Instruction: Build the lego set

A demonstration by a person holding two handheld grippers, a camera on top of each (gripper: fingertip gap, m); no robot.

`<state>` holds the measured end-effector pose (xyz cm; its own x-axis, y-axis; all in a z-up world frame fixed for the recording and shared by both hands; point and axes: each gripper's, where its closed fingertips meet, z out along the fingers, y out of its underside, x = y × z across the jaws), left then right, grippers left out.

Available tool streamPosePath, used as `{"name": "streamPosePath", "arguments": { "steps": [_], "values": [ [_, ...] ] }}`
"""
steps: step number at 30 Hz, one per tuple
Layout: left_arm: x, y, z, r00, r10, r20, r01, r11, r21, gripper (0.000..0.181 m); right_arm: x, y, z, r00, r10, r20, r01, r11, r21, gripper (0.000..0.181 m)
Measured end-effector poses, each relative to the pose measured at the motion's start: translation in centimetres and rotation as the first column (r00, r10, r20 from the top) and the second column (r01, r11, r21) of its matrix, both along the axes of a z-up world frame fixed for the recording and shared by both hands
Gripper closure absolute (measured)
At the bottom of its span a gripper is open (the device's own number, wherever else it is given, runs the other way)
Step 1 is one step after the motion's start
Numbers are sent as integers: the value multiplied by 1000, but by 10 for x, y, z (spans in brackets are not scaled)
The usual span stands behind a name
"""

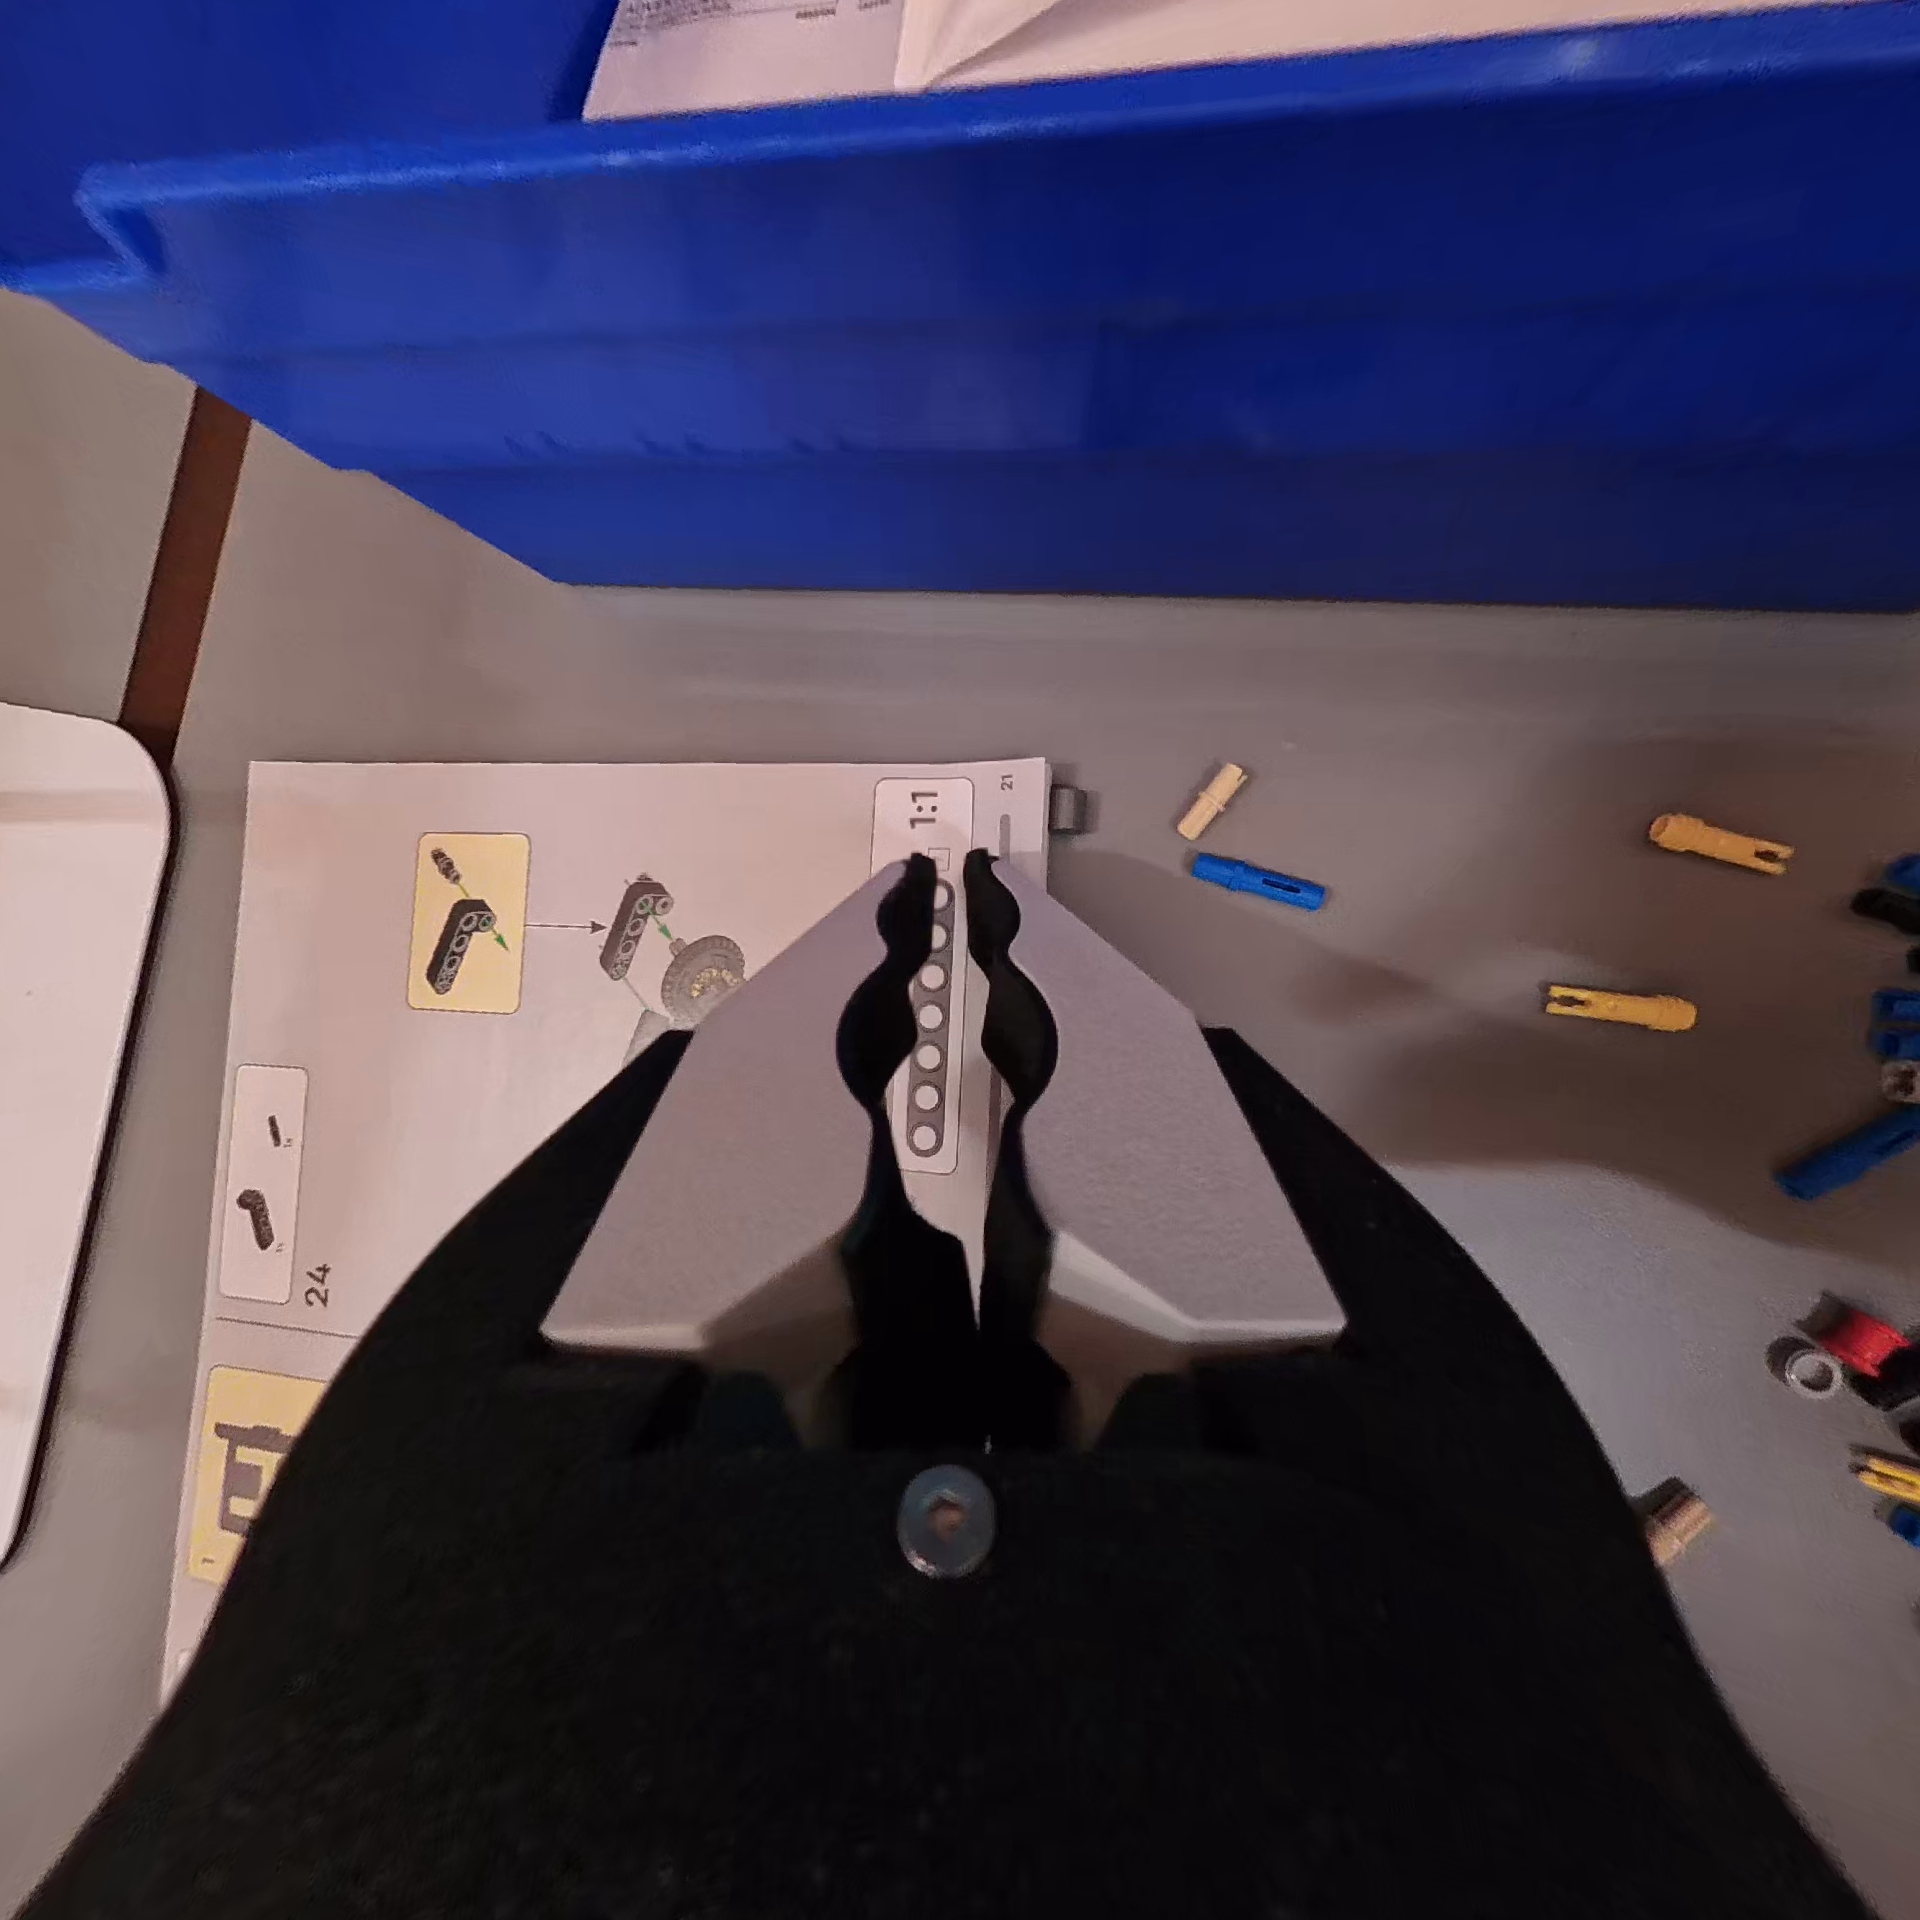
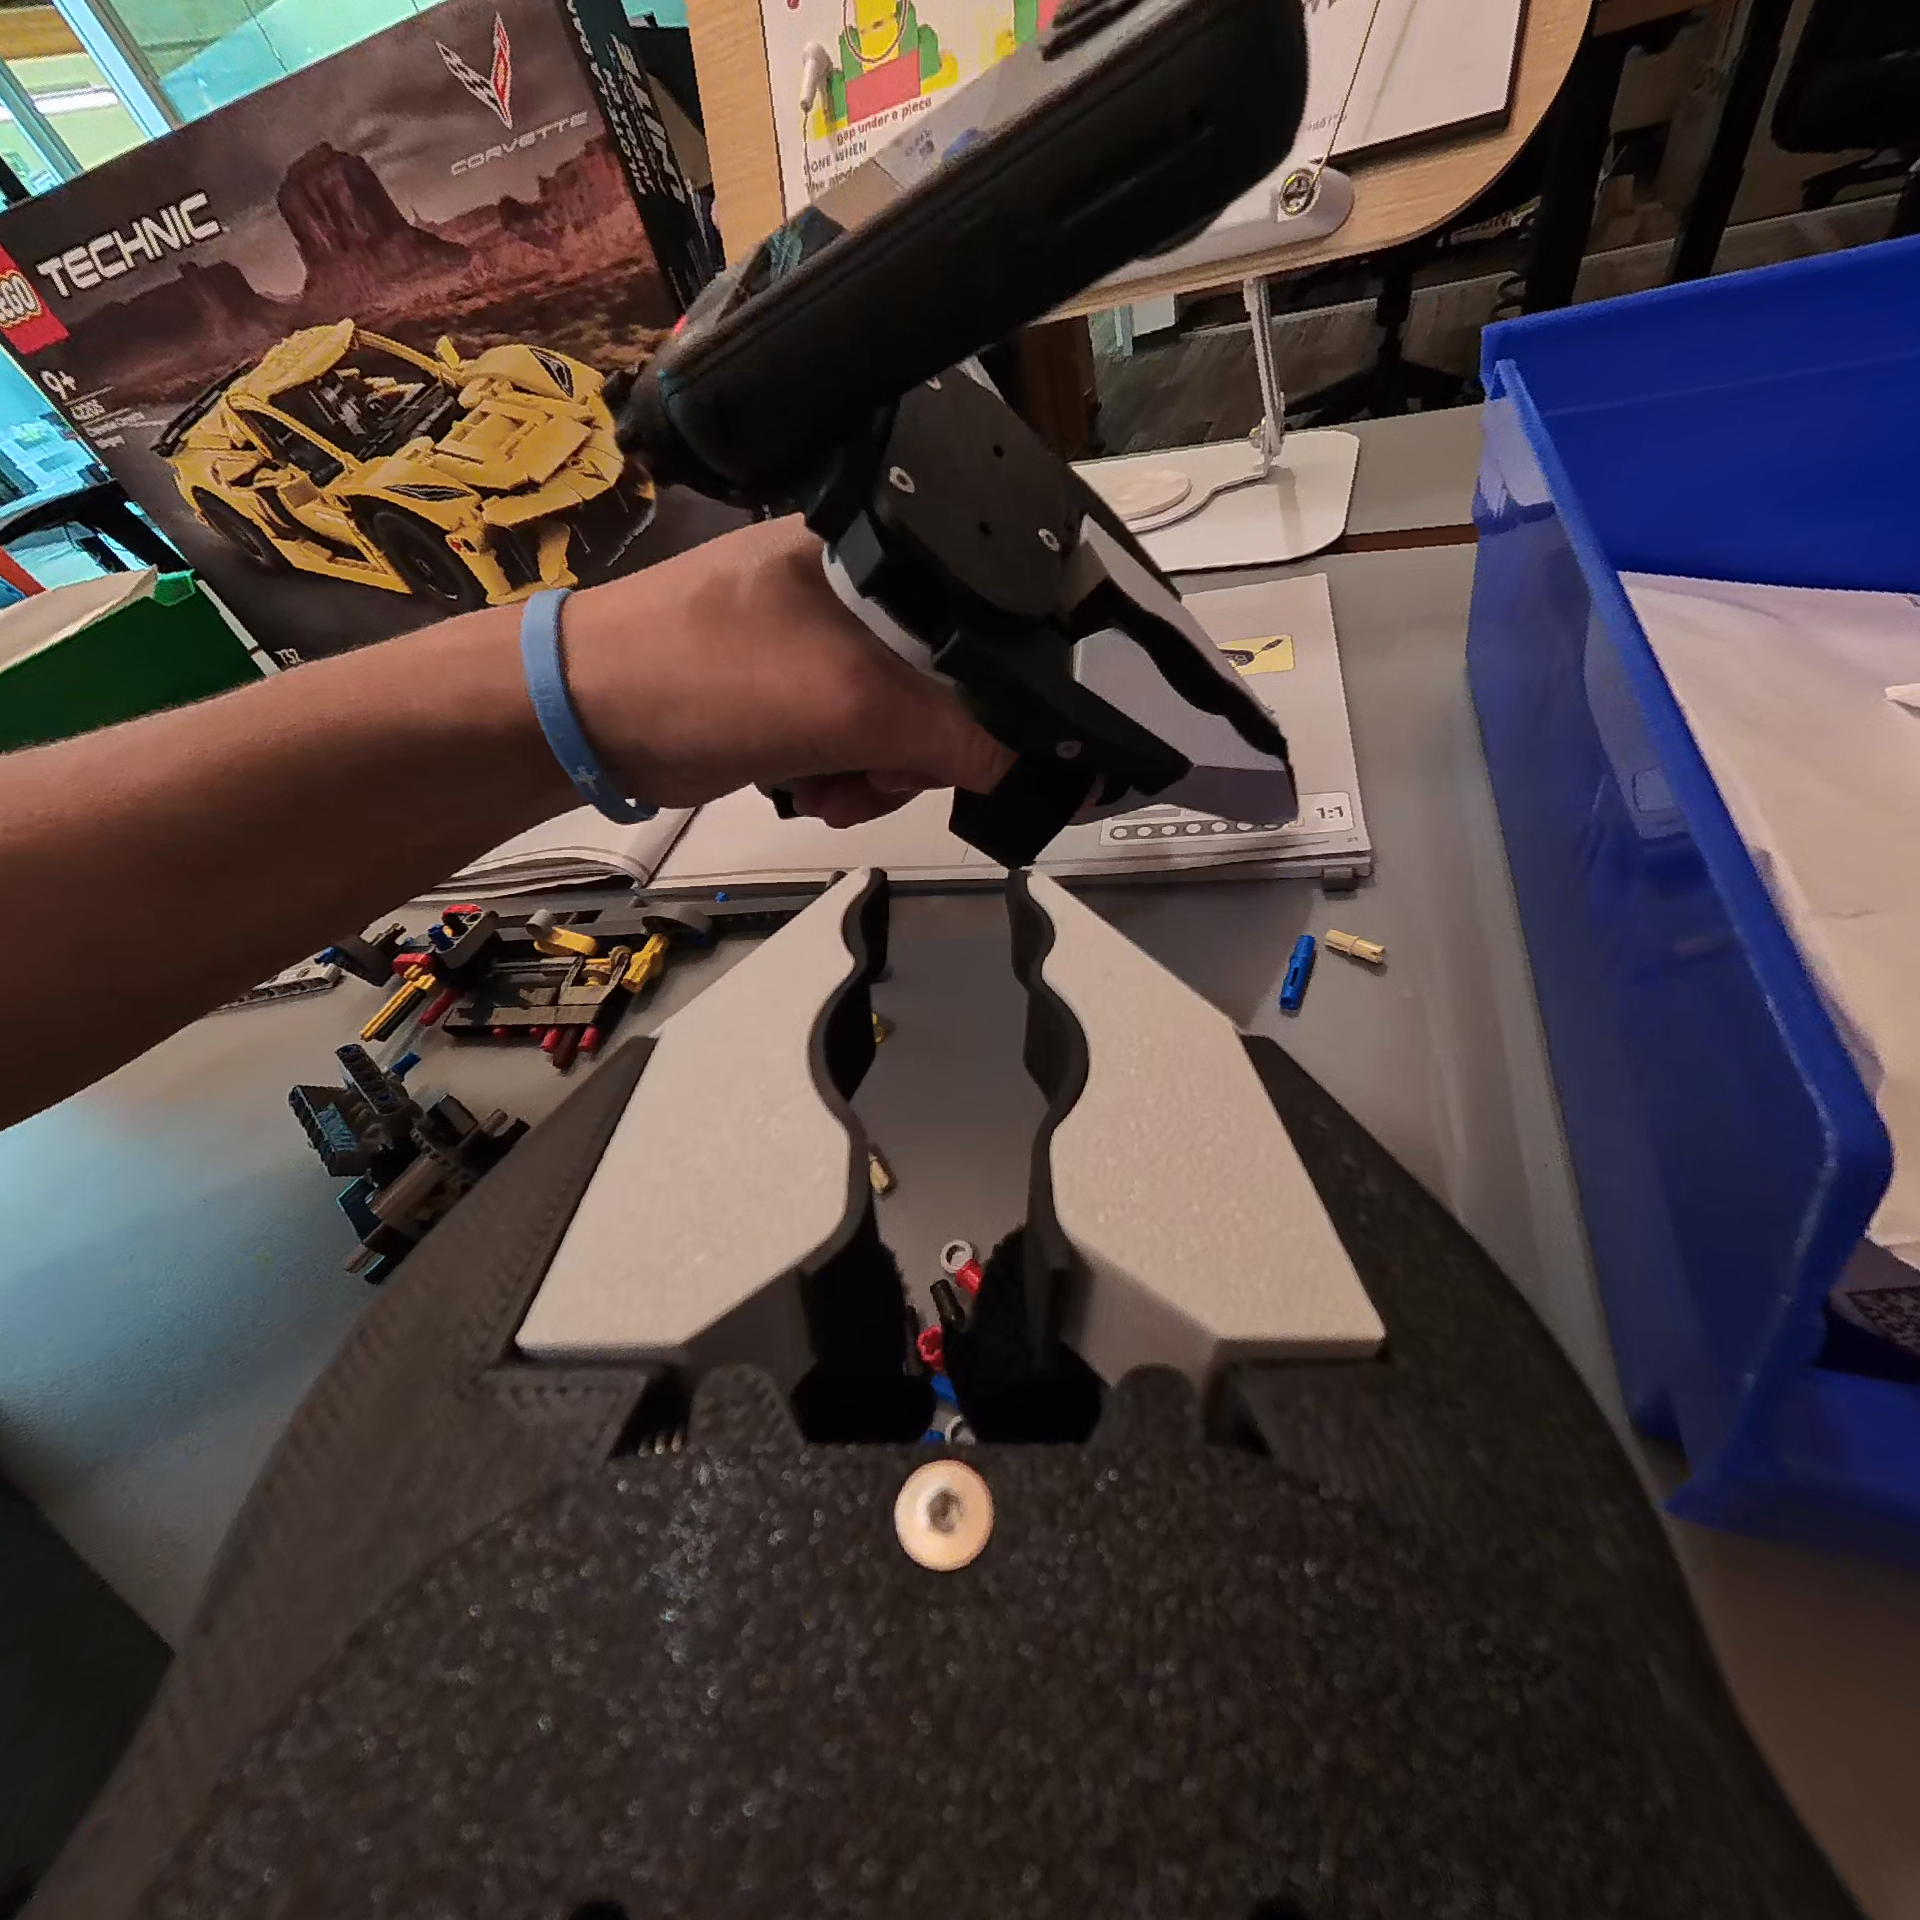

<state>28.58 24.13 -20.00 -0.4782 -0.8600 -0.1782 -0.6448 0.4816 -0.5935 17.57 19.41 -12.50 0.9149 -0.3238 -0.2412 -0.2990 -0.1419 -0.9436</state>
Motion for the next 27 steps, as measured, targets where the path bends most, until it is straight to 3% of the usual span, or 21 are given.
{"name": "streamPosePath", "arguments": {
  "steps": [5,8,27],
  "values": [
    [-4,-10,-3,999,-30,-18,30,999,-28,158,-1,0,-1,1000,3,-1,-3,1000,-3,159],
    [-3,-4,-10,1000,-24,-20,24,999,23,162,-1,1,-1,1000,6,-3,-6,1000,-5,159],
    [-2,-8,-1,999,-50,-9,49,999,-16,160,-3,2,-2,1000,19,-7,-19,1000,-7,159]
  ]
}}
